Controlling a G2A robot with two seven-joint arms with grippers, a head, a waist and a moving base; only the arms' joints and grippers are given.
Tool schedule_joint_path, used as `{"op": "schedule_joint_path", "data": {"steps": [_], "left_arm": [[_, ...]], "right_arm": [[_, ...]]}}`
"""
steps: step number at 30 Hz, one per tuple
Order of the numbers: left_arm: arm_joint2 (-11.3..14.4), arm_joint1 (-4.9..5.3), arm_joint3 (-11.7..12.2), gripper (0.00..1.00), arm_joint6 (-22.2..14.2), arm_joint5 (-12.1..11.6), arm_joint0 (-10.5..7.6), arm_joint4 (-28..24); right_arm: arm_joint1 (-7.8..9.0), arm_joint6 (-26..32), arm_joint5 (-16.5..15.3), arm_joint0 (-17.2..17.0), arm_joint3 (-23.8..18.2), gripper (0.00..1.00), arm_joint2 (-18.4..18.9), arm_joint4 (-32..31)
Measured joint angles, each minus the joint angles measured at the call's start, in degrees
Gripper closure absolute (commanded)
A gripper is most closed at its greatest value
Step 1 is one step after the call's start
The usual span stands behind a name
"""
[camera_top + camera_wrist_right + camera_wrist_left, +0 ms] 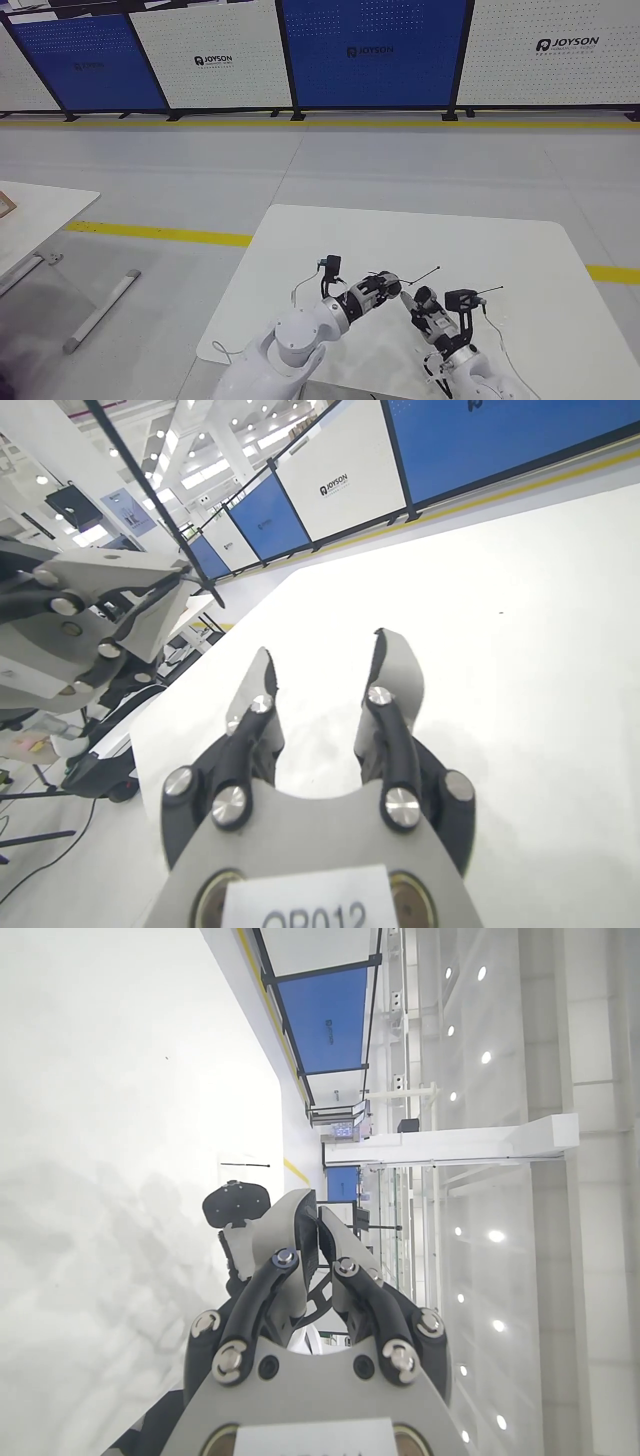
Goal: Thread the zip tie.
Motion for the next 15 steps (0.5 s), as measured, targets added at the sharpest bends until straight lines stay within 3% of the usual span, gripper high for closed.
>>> {"op": "schedule_joint_path", "data": {"steps": [6,11,15], "left_arm": [[0.77,0.09,0.52,1.00,-0.09,0.31,-0.37,0.67],[1.35,0.19,0.84,1.00,-0.07,0.47,-0.62,1.39],[1.68,0.24,0.97,1.00,0.30,0.52,-0.76,1.82]], "right_arm": [[0.13,-1.36,-0.60,-0.57,-0.84,0.87,-0.07,-1.50],[0.17,-2.04,-0.48,-0.94,-1.28,0.69,-0.10,-1.97],[0.19,-2.08,-0.47,-0.96,-1.32,0.71,-0.10,-1.84]]}}
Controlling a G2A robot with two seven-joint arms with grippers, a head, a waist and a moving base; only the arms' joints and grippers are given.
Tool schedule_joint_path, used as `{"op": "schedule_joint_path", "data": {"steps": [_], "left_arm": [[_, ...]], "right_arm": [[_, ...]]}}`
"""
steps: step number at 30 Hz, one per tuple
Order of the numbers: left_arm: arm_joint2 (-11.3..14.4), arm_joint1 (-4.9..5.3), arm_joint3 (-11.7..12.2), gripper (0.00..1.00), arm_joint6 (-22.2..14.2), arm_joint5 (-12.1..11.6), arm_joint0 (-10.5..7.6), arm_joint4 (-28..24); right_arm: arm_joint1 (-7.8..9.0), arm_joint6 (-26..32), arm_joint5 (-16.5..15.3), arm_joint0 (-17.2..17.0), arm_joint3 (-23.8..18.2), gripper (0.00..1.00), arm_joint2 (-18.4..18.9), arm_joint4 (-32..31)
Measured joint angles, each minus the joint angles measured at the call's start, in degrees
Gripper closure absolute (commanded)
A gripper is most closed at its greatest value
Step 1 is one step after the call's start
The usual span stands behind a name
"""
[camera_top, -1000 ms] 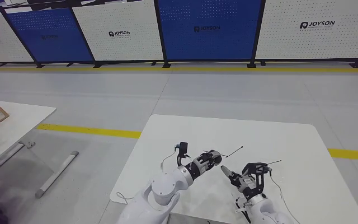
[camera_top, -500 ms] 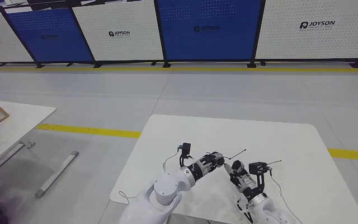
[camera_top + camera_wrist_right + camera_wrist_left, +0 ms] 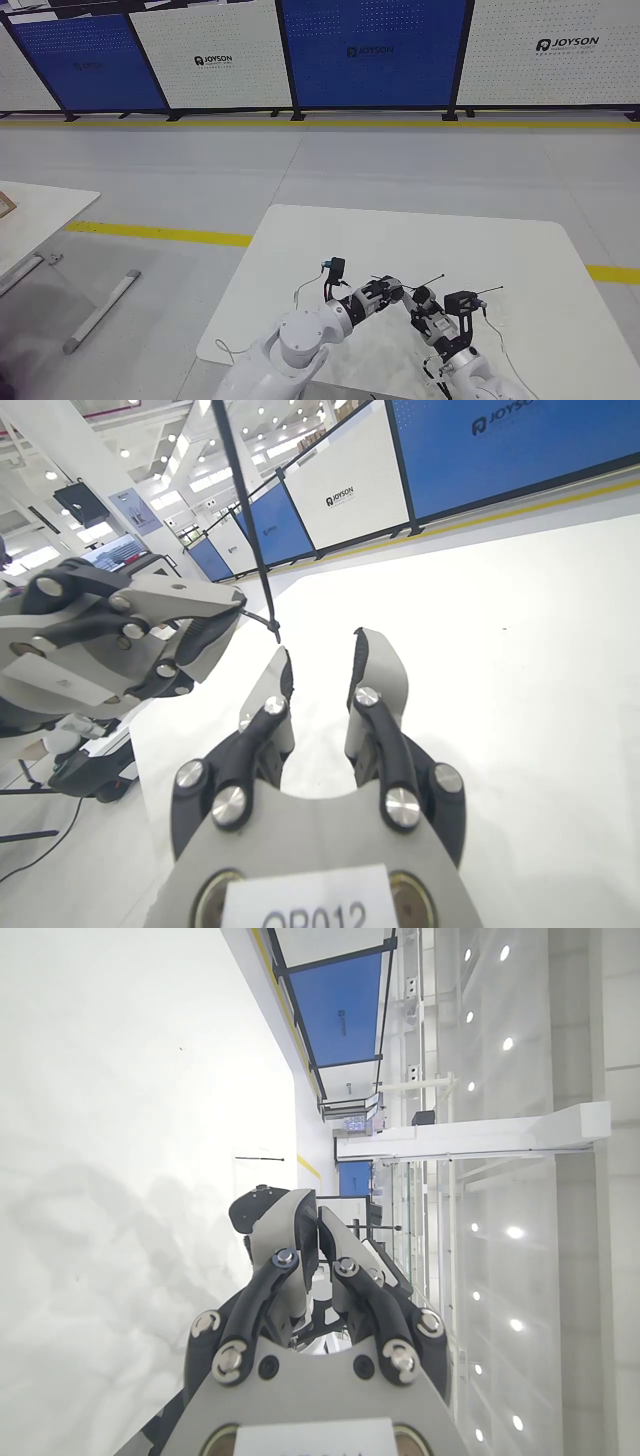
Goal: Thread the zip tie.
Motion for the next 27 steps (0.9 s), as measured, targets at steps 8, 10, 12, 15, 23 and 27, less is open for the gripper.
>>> {"op": "schedule_joint_path", "data": {"steps": [8,10,12,15,23,27], "left_arm": [[0.54,0.06,0.51,1.00,0.65,0.12,-0.32,0.16],[0.64,0.08,0.63,1.00,0.74,0.13,-0.41,0.14],[0.76,0.10,0.73,1.00,0.87,0.14,-0.50,0.19],[0.95,0.14,0.83,1.00,1.01,0.10,-0.54,0.43],[1.35,0.27,0.95,1.00,1.26,0.19,-0.60,0.91],[1.64,0.32,1.07,1.00,1.16,0.33,-0.78,1.14]], "right_arm": [[0.08,-0.86,-0.41,-0.27,0.02,0.67,0.11,-0.15],[0.11,-0.53,-0.43,-0.29,-0.10,0.70,0.12,-0.27],[0.13,-0.25,-0.53,-0.28,-0.25,0.73,0.07,-0.30],[0.14,-0.56,-0.83,-0.32,-0.30,0.74,0.05,-0.01],[0.20,-0.48,-1.28,-0.28,-0.20,0.71,0.03,0.22],[0.22,-0.45,-1.28,-0.26,-0.19,0.73,0.02,0.31]]}}
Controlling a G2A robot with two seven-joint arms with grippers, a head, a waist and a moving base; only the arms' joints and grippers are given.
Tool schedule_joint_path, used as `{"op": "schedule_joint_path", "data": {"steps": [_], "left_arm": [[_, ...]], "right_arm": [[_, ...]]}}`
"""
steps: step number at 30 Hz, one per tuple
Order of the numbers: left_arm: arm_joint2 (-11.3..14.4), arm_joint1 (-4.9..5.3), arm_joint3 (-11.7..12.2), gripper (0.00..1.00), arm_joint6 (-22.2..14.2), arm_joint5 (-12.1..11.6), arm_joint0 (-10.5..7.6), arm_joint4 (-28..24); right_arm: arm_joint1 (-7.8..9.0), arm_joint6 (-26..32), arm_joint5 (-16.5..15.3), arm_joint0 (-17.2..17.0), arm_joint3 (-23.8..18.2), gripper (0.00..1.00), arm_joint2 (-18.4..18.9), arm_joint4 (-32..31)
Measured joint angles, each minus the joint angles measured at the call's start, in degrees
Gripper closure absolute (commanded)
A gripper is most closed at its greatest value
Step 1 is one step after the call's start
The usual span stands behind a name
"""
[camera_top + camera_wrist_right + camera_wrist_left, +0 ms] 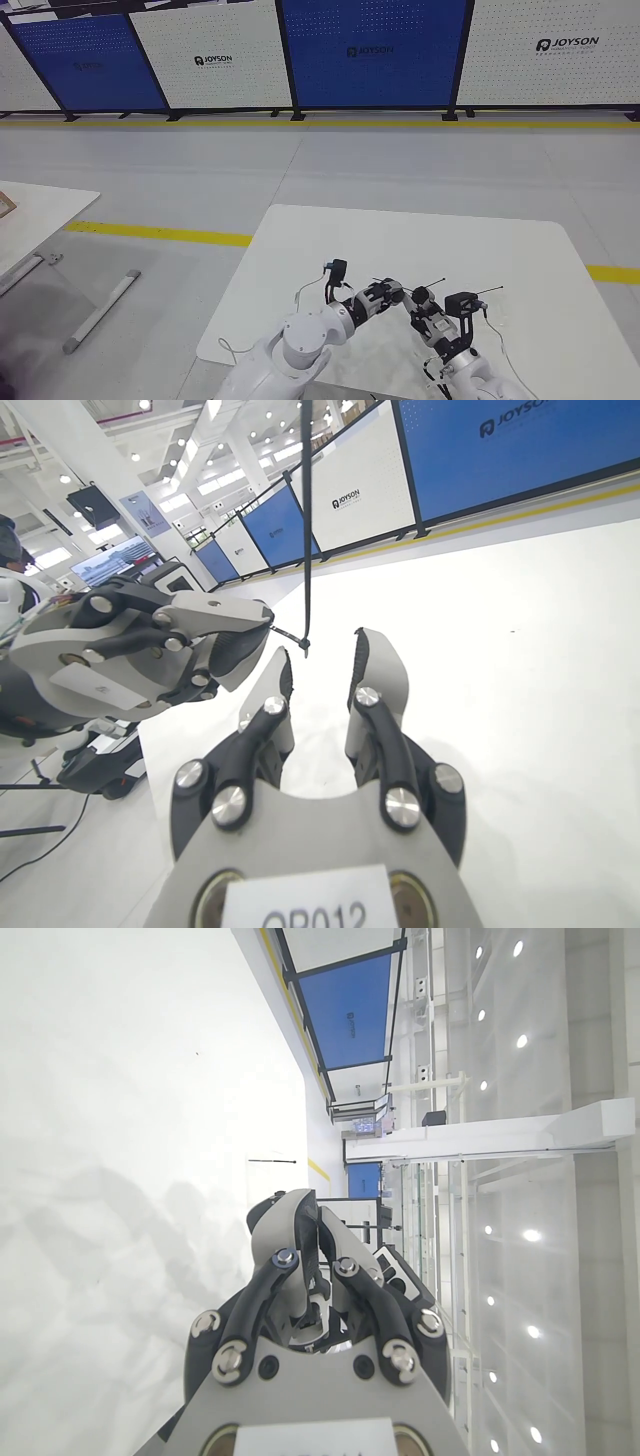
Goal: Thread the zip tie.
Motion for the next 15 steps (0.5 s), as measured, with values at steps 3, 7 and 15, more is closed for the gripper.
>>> {"op": "schedule_joint_path", "data": {"steps": [3,7,15], "left_arm": [[0.15,0.04,0.06,1.00,-0.07,0.06,-0.13,0.12],[0.29,0.10,0.15,1.00,-0.10,0.12,-0.23,0.24],[0.61,0.21,0.40,1.00,-0.16,0.17,-0.43,0.40]], "right_arm": [[0.00,-0.20,0.05,-0.02,0.01,0.74,0.03,0.25],[0.02,-0.12,0.10,0.04,0.02,0.74,0.03,0.31],[0.00,0.15,0.19,0.47,0.36,0.94,-0.14,0.73]]}}
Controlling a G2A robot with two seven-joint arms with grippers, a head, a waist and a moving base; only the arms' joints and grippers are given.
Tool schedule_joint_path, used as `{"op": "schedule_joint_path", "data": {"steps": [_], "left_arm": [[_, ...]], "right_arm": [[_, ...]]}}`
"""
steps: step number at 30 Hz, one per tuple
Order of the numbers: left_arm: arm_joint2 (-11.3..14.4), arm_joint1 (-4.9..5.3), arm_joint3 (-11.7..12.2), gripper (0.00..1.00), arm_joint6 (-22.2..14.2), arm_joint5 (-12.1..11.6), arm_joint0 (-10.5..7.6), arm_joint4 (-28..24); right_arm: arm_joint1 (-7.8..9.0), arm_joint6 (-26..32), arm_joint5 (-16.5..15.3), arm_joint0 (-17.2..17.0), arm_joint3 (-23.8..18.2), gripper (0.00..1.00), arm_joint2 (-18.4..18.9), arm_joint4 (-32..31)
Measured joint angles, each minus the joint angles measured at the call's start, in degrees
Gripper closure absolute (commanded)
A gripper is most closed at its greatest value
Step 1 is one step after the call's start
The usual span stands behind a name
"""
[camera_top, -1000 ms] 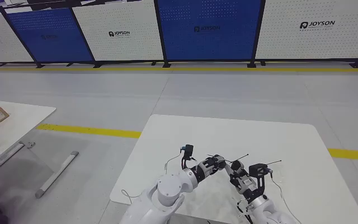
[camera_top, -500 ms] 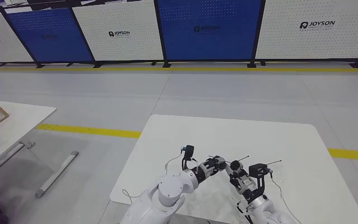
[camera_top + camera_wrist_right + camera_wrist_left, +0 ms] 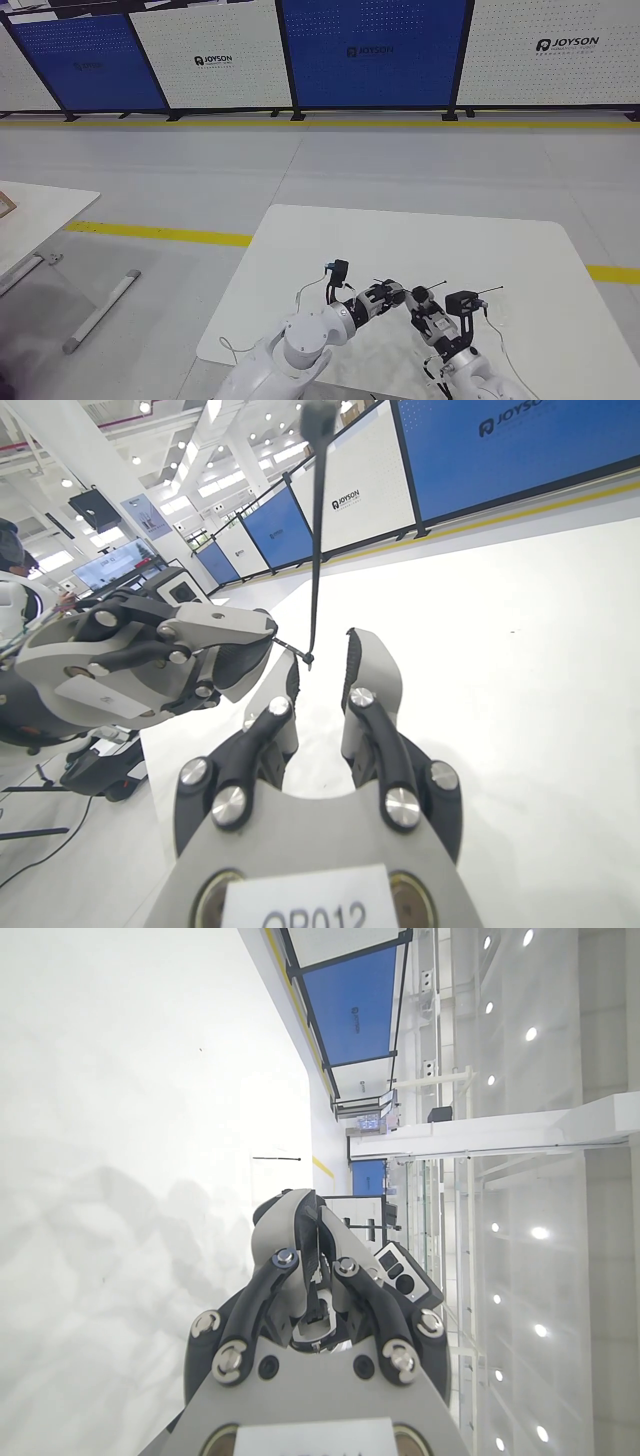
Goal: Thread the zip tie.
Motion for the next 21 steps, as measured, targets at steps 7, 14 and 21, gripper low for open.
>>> {"op": "schedule_joint_path", "data": {"steps": [7,14,21], "left_arm": [[0.06,0.10,-0.04,1.00,-0.10,-0.11,-0.05,-0.23],[0.03,0.18,0.21,1.00,-0.54,-0.97,-0.25,-0.96],[-0.14,0.32,0.01,1.00,-1.02,-2.68,-0.01,-1.65]], "right_arm": [[-0.03,-0.03,0.22,0.20,0.25,1.00,-0.11,0.36],[-0.05,0.32,0.51,0.49,0.58,1.00,-0.25,0.54],[-0.07,0.67,1.05,0.77,0.67,1.00,-0.51,0.12]]}}
